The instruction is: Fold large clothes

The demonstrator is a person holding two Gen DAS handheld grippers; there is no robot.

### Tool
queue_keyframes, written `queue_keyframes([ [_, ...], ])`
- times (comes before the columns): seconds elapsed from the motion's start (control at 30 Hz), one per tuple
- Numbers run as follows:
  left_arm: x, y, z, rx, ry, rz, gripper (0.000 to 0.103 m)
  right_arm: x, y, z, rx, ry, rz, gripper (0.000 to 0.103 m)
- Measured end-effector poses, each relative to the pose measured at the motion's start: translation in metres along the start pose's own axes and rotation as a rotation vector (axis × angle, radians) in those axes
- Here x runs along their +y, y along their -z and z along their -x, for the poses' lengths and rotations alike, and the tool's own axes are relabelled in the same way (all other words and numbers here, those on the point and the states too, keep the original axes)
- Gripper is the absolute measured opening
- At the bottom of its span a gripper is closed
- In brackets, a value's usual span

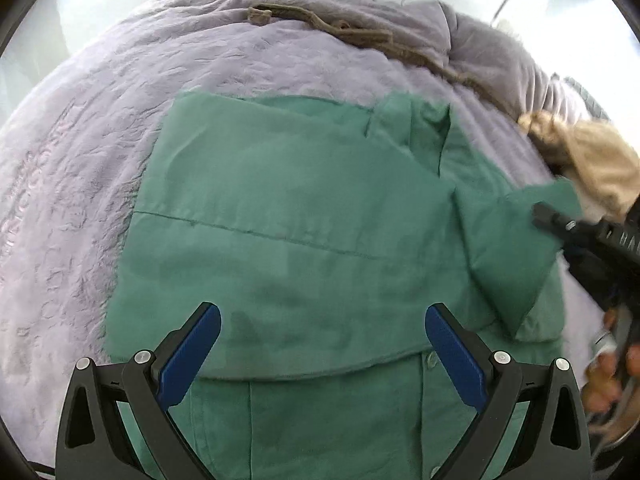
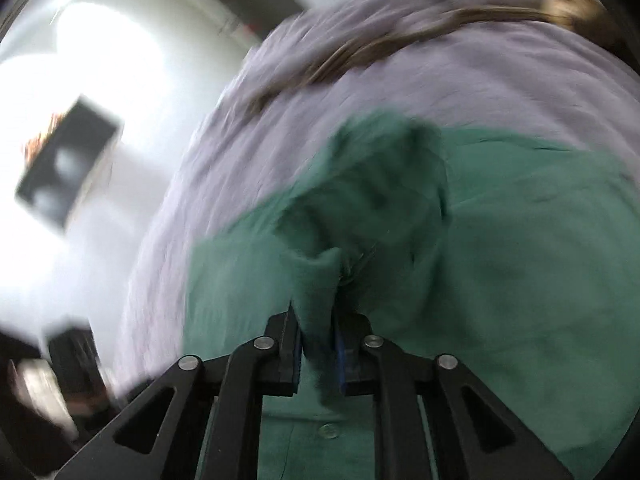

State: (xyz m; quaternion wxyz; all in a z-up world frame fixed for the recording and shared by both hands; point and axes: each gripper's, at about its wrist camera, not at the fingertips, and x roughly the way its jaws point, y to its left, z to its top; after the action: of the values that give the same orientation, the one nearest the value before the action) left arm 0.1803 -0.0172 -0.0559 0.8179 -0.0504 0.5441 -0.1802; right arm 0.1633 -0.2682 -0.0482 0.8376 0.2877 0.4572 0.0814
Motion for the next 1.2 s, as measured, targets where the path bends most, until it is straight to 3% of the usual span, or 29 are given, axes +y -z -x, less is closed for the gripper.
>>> queue_keyframes([
  [0.03, 0.007, -0.003, 0.000, -0.007, 0.023, 0.028, 0.102, 0.009, 0.004, -0.016, 0.053, 0.008, 0.035, 0.027],
  [0.1, 0.015, -0.005, 0.000, -0.011, 0.051, 0.069, 0.102, 0.021, 0.017, -0.040, 0.151, 0.018, 0.086, 0.055],
  [0.13, 0.019, -0.005, -0.001, -0.006, 0.063, 0.092, 0.102, 0.025, 0.026, -0.043, 0.171, 0.026, 0.106, 0.057],
  [0.3, 0.017, 0.000, -0.016, 0.044, 0.097, 0.116, 0.102, -0.004, 0.047, -0.009, 0.172, -0.017, 0.029, 0.057],
  [0.47, -0.012, 0.002, -0.028, 0.091, 0.153, 0.066, 0.102, -0.089, 0.077, 0.052, 0.154, -0.024, -0.224, 0.058],
  [0.63, -0.043, 0.000, -0.047, 0.177, 0.248, 0.047, 0.102, -0.162, 0.101, 0.090, 0.055, -0.048, -0.500, 0.059],
  [0.7, -0.057, -0.002, -0.063, 0.216, 0.262, 0.044, 0.102, -0.186, 0.108, 0.097, -0.003, -0.106, -0.603, 0.059],
  [0.87, -0.068, -0.013, -0.077, 0.175, 0.243, 0.096, 0.102, -0.195, 0.107, 0.098, -0.063, -0.165, -0.678, 0.059],
  [0.9, -0.066, -0.016, -0.075, 0.146, 0.241, 0.122, 0.093, -0.196, 0.108, 0.101, -0.066, -0.170, -0.682, 0.059],
  [0.93, -0.063, -0.020, -0.072, 0.118, 0.231, 0.145, 0.064, -0.197, 0.107, 0.100, -0.070, -0.177, -0.685, 0.059],
  [0.97, -0.061, -0.022, -0.071, 0.117, 0.228, 0.152, 0.048, -0.198, 0.106, 0.098, -0.071, -0.181, -0.687, 0.059],
  [1.0, -0.057, -0.023, -0.070, 0.118, 0.235, 0.163, 0.023, -0.196, 0.105, 0.092, -0.072, -0.183, -0.688, 0.059],
  [1.03, -0.053, -0.024, -0.066, 0.107, 0.249, 0.168, 0.015, -0.198, 0.106, 0.095, -0.076, -0.186, -0.693, 0.059],
  [1.2, -0.042, -0.019, -0.043, 0.055, 0.237, 0.099, 0.015, -0.213, 0.105, 0.111, -0.110, -0.181, -0.716, 0.059],
])
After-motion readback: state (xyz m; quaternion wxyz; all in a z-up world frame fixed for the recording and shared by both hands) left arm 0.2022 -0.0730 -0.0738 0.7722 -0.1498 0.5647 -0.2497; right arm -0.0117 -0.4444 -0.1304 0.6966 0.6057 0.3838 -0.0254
